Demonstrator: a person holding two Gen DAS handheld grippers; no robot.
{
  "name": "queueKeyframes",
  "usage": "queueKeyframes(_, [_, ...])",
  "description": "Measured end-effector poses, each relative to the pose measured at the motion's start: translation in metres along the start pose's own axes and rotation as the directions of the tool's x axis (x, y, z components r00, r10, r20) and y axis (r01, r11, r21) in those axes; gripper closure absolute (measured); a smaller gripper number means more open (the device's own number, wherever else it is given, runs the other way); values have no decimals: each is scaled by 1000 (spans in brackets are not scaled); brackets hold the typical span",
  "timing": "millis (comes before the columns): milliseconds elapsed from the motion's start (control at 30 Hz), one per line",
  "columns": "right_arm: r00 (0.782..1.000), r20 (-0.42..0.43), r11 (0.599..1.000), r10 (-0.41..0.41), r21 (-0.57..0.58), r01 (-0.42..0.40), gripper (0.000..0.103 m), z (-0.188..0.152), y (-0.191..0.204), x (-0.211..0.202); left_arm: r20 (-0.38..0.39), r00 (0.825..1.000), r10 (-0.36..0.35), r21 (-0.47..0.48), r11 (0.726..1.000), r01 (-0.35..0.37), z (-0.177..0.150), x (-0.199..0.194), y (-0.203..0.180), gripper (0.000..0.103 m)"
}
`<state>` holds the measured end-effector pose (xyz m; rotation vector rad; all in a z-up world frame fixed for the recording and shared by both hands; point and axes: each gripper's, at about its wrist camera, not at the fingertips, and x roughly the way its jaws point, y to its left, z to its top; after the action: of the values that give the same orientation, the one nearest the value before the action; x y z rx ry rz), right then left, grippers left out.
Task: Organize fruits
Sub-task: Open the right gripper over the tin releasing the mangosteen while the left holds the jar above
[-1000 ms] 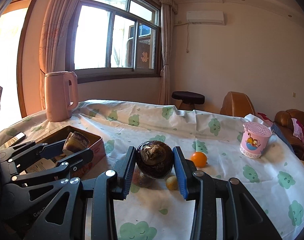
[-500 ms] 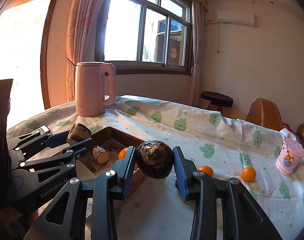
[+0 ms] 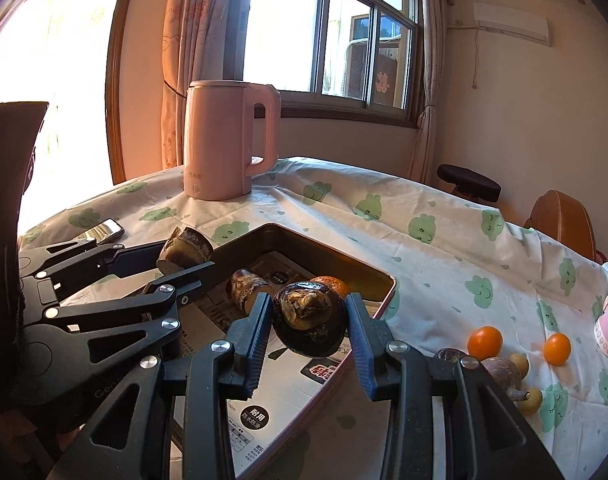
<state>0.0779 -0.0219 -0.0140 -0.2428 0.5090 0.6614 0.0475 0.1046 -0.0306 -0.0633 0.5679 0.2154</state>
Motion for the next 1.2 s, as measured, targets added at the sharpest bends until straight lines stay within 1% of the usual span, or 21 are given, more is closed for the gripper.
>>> queueKeyframes(233, [999,-51,1000,10,7,-9,63,-6,-2,14,-31,1000,-6,6,1000,6,-1,7,0,63])
queueKeyframes(600, [993,-109,999,33,14,-31,63,-6,-4,27,-112,994,-17,-3,1000,17,0,22,2,63])
queueKeyframes(767, [992,-117,999,36,7,-36,63,-6,-4,29,-112,994,-3,1,1000,3,-1,22,1,64])
queueKeyframes(1067, [992,-118,999,44,7,-43,62,-6,-4,29,-110,994,-4,-1,1000,4,-1,21,2,63])
queueKeyframes(1167, [993,-110,999,33,7,-32,59,-6,-4,27,-102,995,-8,-6,1000,7,0,19,3,63])
queueKeyframes(1200, [994,-105,1000,29,8,-29,57,-5,-4,26,-98,995,-10,-10,1000,9,0,18,3,63])
